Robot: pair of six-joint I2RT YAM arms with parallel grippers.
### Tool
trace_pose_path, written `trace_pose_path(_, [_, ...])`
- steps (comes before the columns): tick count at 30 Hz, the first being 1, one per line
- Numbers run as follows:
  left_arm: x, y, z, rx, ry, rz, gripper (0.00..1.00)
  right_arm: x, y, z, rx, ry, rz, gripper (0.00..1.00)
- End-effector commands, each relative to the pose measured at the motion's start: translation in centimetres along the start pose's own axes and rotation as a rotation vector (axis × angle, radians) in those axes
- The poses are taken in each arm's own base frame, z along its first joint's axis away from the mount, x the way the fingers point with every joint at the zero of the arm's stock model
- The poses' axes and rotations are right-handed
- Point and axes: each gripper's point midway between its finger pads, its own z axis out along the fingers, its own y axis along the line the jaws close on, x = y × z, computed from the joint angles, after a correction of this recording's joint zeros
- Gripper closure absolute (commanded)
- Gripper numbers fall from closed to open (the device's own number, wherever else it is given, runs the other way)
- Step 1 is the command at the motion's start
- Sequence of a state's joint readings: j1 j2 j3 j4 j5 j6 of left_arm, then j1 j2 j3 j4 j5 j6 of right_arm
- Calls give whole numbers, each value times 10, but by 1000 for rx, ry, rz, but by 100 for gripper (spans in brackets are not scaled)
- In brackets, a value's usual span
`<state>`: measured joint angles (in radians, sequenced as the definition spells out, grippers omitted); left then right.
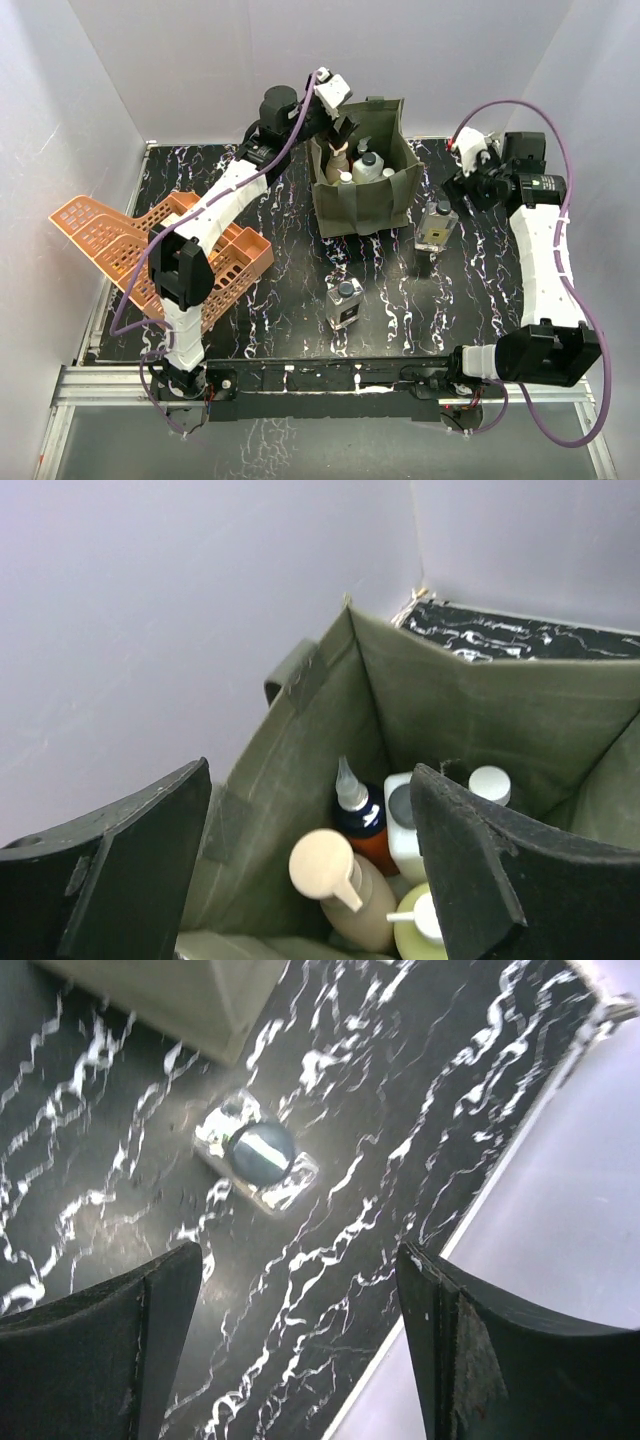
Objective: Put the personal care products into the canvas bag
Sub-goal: Place the care product in the canvas bag, then pick up the care product from the center of the board.
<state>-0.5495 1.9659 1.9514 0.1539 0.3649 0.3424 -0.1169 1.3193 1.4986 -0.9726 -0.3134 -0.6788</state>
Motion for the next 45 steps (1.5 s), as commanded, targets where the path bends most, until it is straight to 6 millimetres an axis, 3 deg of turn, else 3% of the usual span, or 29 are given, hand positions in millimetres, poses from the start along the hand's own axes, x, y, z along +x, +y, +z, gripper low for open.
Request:
trace_pose_path(1, [-12, 14, -29, -93, 56, 28, 19, 29, 11, 9, -76, 57, -158, 18])
trace_pose_path(7, [-11, 20, -43, -138, 90, 69, 15, 54, 23, 29, -182, 116, -237, 10])
trace_pose_path(18, [-20, 23, -50, -142, 92, 96, 15, 54, 19, 82, -276, 85, -261, 10])
trace_pose_path(29, [-17, 22, -47, -132, 92, 118, 15, 55, 41, 102, -376, 57, -184, 26])
trace_pose_path(37, [-11, 18, -44, -120, 95, 101, 15, 54, 46, 100, -380, 55, -139, 45])
trace_pose_path(42, [-9, 18, -44, -124, 100, 98, 15, 50, 53, 94, -385, 57, -47, 64])
trace_pose_path(45, [-7, 18, -44, -123, 103, 95, 15, 47, 58, 90, -375, 52, -5, 65])
